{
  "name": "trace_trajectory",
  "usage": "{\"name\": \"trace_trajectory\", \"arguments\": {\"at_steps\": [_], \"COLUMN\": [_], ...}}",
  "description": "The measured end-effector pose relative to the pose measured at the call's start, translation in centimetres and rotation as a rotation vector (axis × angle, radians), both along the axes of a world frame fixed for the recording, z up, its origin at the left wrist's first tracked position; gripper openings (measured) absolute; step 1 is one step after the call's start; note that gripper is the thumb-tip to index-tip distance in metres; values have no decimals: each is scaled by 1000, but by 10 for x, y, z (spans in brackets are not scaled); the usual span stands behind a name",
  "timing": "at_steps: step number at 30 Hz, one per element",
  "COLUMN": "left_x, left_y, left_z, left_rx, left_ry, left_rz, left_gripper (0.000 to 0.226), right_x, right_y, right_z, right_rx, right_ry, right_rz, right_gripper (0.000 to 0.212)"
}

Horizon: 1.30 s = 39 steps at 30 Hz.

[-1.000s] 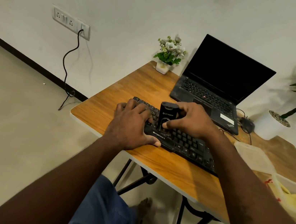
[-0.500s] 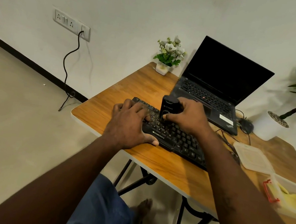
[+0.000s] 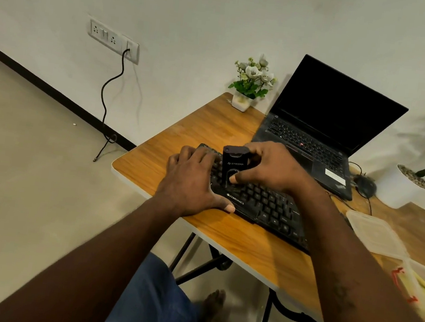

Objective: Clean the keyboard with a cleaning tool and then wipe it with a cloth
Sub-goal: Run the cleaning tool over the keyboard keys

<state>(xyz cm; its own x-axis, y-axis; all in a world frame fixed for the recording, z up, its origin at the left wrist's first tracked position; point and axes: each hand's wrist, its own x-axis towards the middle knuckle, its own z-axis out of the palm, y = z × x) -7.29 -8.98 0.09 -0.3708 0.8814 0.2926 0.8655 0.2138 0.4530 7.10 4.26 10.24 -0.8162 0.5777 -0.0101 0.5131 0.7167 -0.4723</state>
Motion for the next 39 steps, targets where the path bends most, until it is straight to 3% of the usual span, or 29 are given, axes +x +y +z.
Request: {"name": "trace_trajectory", "arguments": {"at_steps": [3, 6, 11, 15, 19, 26, 29, 32, 36, 39], "left_x": [-1, -2, -3, -2, -3, -1, -2, 0, 2, 2], "left_y": [0, 1, 0, 1, 0, 2, 1, 0, -1, -5], "left_z": [-1, -1, -1, 0, -1, 0, 0, 0, 2, 2], "left_rx": [11, 16, -5, 18, 35, -21, -27, -26, -18, 2], "left_ry": [-30, -42, -54, -54, -110, -78, -70, -76, -87, -105], "left_rz": [-9, -4, 1, 6, 24, 21, 24, 22, 37, 40], "left_gripper": [125, 130, 140, 138, 144, 150, 148, 145, 145, 144], "right_x": [-7, -12, -23, -24, -31, 21, 24, 14, 51, 110], "right_y": [0, 3, 5, -5, -17, 0, -10, -30, -37, -44], "right_z": [-5, -4, -7, -4, -9, 12, 1, -16, 4, 6], "right_rx": [118, 77, 167, 26, 88, 245, 300, 218, 56, -78], "right_ry": [59, -26, 84, 39, 129, -167, -84, 77, -7, 190], "right_rz": [-109, -71, -169, -61, -47, -43, -59, -22, -132, -294], "right_gripper": [41, 39, 43, 35, 34, 33, 32, 29, 34, 39]}}
